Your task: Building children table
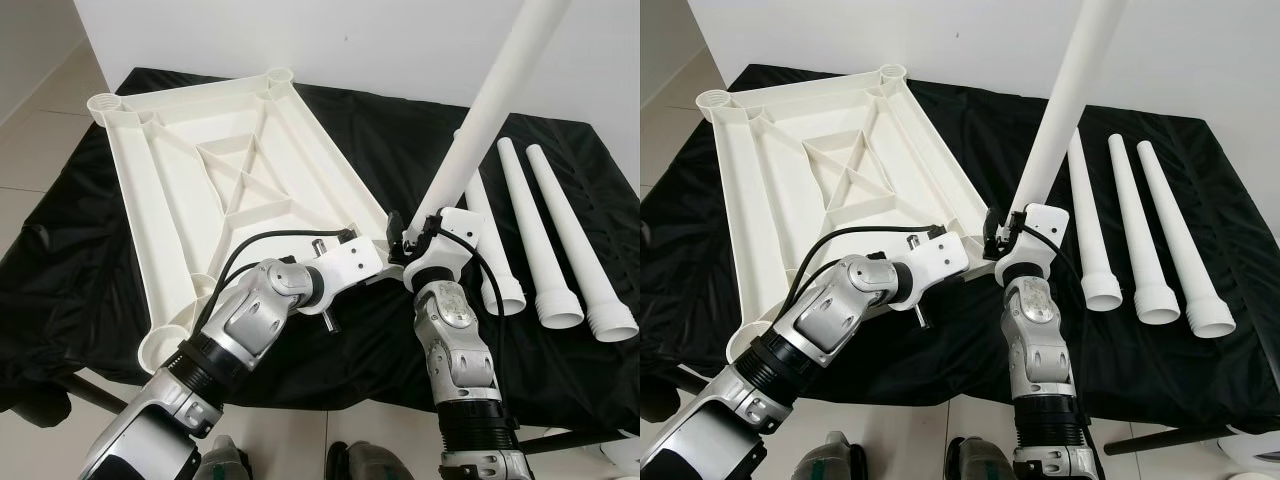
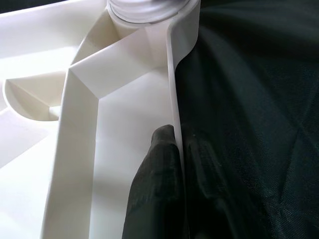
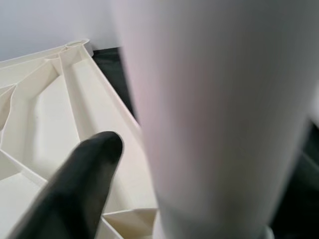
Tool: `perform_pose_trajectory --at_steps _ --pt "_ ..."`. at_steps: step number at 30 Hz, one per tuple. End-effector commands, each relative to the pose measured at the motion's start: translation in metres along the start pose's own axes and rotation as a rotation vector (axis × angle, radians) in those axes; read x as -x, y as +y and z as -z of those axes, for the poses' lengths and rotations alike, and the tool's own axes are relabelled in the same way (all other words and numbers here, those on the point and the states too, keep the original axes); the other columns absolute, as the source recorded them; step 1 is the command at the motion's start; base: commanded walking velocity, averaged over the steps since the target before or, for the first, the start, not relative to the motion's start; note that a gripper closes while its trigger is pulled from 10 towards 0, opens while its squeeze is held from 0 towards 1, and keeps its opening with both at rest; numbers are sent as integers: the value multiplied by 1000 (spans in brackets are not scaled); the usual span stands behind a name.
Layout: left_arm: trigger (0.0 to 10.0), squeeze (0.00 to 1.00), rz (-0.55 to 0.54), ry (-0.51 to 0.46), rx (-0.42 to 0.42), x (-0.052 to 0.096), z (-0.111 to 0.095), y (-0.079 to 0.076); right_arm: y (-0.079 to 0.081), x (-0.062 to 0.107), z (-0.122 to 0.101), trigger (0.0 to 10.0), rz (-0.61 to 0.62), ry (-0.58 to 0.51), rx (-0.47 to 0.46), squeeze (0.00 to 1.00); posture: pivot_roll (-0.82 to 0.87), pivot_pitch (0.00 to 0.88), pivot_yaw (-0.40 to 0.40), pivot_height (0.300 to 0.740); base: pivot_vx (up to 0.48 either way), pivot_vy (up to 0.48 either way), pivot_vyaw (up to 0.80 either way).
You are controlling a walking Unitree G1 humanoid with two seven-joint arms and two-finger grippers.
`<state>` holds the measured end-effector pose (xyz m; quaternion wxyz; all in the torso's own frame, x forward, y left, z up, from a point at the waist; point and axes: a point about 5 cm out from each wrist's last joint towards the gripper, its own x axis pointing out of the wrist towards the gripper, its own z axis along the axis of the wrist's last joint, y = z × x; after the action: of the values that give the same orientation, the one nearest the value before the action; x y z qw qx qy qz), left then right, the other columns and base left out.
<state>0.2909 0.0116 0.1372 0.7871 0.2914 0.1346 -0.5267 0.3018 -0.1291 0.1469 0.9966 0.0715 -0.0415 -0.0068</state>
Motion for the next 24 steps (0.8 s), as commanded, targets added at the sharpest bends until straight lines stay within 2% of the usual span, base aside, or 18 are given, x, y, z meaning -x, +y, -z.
perform_pose_trajectory --at_steps 1,9,12,13,14,15,18,20,23,24 --pt "10000 0 13 27 -17 -4 5 -8 1 1 -2 10000 -13 -1 -10 1000 -38 36 -52 740 0 0 0" --pt "10000 0 17 26 -15 -5 5 -10 -11 0 -5 10000 -53 -8 20 1000 -39 35 -58 740 0 0 0" --pt "10000 0 18 25 -15 -5 5 -11 -19 0 -6 10000 -112 -2 44 1000 -39 31 -59 740 0 0 0" --pt "10000 0 18 24 -15 -5 5 -11 -22 1 -6 10000 -145 5 50 557 -39 30 -60 740 0 0 0" --pt "10000 0 18 24 -15 -6 5 -11 -24 1 -6 10000 -176 9 50 318 -40 28 -60 740 0 0 0" --pt "10000 0 18 25 -16 -6 5 -10 -25 2 -6 10000 -225 11 59 0 -40 27 -59 740 0 0 0" --pt "10000 0 17 25 -17 -6 5 -10 -27 3 -7 10000 -279 12 70 0 -42 24 -59 740 0 0 0" --pt "10000 0 17 24 -19 -6 4 -10 -29 4 -6 10000 -368 24 78 0 -43 23 -57 740 0 0 0" --pt "10000 0 17 24 -19 -6 4 -9 -29 5 -6 10000 -407 28 83 0 -43 23 -57 740 0 0 0" --pt "10000 0 18 23 -20 -6 4 -9 -30 7 -6 10000 -459 36 89 0 -43 23 -57 740 0 0 0"
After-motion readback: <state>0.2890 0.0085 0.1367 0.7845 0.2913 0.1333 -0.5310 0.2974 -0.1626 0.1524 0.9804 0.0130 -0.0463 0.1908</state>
